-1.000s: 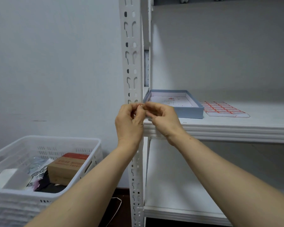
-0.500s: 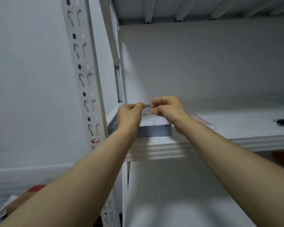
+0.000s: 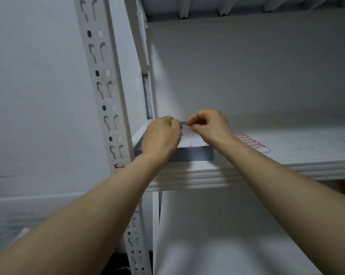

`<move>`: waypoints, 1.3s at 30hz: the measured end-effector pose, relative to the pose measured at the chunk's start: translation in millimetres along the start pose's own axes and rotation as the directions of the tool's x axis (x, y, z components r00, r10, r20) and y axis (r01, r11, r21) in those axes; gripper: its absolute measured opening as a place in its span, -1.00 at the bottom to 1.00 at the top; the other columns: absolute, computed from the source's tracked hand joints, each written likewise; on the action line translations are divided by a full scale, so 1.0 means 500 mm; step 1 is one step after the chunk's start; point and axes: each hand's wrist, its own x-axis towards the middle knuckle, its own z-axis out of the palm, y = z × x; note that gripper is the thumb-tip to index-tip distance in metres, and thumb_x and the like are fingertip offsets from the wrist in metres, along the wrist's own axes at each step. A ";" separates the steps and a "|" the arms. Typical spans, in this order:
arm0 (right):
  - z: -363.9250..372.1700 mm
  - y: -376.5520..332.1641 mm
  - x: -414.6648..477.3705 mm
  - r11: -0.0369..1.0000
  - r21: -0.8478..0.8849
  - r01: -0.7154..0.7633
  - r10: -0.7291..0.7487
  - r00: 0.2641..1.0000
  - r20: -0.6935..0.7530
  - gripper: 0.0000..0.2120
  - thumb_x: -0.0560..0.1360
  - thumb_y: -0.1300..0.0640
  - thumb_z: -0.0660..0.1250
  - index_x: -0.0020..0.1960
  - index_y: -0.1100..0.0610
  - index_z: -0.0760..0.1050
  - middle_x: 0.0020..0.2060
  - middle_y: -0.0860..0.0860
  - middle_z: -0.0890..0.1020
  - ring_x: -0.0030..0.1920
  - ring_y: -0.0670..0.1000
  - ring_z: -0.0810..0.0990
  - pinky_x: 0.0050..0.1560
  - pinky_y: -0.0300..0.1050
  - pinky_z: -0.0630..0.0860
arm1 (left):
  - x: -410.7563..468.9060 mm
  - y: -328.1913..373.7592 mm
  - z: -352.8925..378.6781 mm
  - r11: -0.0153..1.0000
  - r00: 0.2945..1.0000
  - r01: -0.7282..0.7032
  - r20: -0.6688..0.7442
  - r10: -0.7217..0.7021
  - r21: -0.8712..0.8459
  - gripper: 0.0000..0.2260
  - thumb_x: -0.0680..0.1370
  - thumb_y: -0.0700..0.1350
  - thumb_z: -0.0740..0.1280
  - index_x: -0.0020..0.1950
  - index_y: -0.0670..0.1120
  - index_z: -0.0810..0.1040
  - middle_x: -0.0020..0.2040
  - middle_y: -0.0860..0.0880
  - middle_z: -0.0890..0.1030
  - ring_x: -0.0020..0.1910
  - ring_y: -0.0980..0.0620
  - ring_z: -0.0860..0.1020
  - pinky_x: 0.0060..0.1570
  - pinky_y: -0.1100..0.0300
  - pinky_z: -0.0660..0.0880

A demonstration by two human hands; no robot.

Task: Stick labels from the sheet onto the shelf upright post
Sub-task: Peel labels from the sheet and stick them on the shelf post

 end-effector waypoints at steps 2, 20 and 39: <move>0.007 -0.019 -0.015 0.999 0.030 0.039 -0.039 0.999 -0.007 -0.77 0.52 0.25 0.24 0.08 0.13 0.62 0.03 0.00 0.66 0.05 -0.05 0.59 0.13 -0.22 0.45 | -0.034 -0.013 -0.008 0.996 0.996 -0.089 -0.018 0.089 0.008 -0.74 0.55 0.00 0.13 -0.10 -0.07 0.57 -0.15 -0.04 0.57 -0.09 -0.05 0.52 -0.07 0.03 0.49; 0.198 -0.138 -0.149 0.874 0.479 -0.078 -0.040 0.972 0.232 -0.66 0.56 0.35 0.06 0.24 0.20 0.49 0.12 0.06 0.60 0.17 0.04 0.56 0.27 0.03 0.46 | -0.144 -0.229 -0.134 0.934 0.966 0.208 -0.089 -0.243 -0.289 -0.59 0.52 0.04 0.34 0.33 -0.06 0.48 0.16 0.06 0.60 0.17 0.10 0.55 0.26 0.09 0.45; 0.207 -0.126 -0.163 0.824 0.560 -0.085 -0.074 0.964 0.255 -0.54 0.49 0.48 0.16 0.34 0.20 0.39 0.03 -0.06 0.56 -0.06 -0.29 0.54 0.01 -0.49 0.46 | -0.129 -0.220 -0.109 0.734 0.933 0.243 -0.053 -0.355 -0.634 -0.83 0.57 -0.18 0.27 0.12 -0.17 0.56 -0.23 0.03 0.61 -0.42 0.31 0.54 -0.40 0.43 0.43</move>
